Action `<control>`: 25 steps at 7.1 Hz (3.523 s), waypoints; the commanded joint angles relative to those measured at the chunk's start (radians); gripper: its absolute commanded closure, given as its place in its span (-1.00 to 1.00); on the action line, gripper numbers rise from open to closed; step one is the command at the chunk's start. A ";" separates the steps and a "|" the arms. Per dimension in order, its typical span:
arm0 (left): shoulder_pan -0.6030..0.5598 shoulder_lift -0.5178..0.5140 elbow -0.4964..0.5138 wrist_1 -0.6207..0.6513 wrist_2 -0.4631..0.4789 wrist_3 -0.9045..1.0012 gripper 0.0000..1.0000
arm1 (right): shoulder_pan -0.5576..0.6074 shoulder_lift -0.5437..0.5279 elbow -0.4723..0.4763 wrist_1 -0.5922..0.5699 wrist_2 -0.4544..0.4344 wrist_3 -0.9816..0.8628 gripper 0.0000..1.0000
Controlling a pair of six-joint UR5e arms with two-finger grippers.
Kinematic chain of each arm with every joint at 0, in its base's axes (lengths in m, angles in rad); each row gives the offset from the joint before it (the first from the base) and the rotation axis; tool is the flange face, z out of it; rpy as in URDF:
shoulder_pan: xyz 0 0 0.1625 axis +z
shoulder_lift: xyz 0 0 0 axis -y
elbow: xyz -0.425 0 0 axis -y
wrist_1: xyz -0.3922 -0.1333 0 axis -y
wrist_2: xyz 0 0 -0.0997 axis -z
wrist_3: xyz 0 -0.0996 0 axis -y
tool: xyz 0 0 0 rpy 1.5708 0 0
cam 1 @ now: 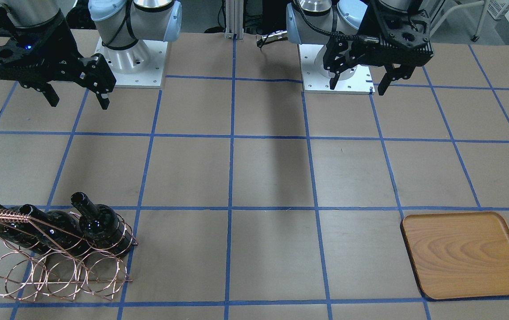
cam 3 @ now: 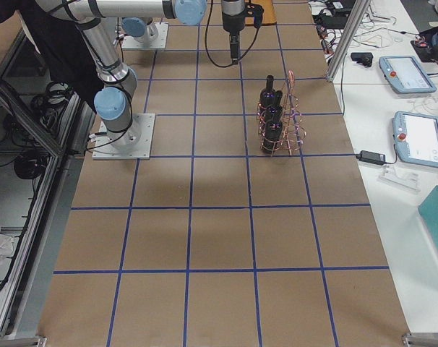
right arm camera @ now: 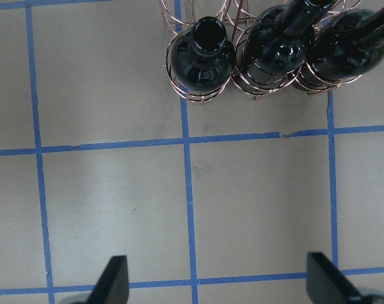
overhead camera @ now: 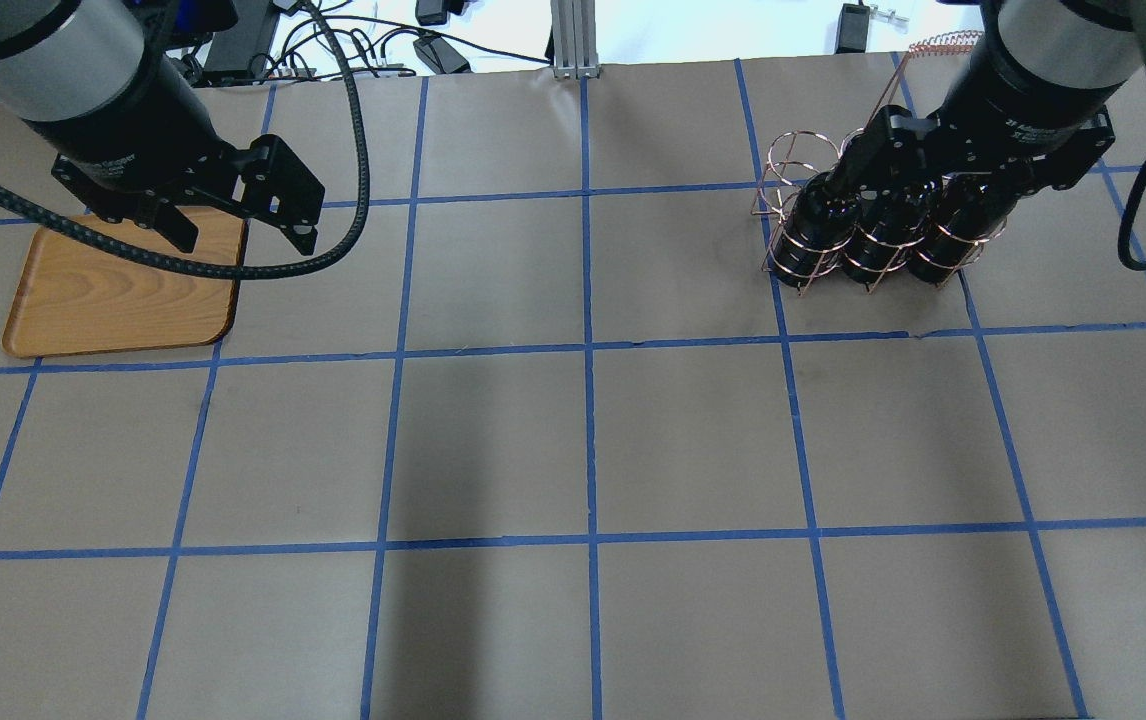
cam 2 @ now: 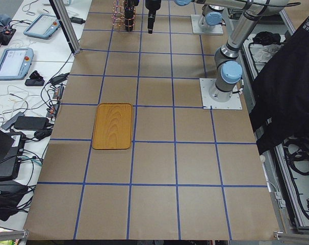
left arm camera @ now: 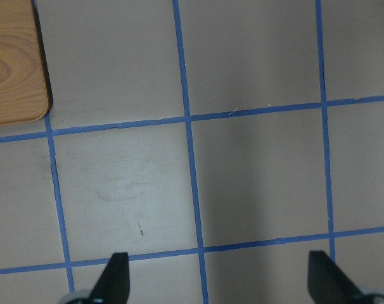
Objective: Take wine from basket and place on tray
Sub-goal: 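Move the right gripper above the middle dark bottle in the wire rack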
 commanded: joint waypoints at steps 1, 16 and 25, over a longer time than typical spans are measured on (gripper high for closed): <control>0.000 0.001 0.002 -0.001 0.000 0.000 -1.00 | 0.000 0.003 0.000 -0.001 -0.004 0.000 -1.00; 0.000 0.001 0.000 -0.001 0.000 0.003 -1.00 | -0.128 0.070 -0.002 -0.135 -0.013 -0.300 -1.00; 0.000 -0.001 0.000 -0.001 0.000 0.000 -1.00 | -0.147 0.319 -0.076 -0.285 0.007 -0.295 -0.55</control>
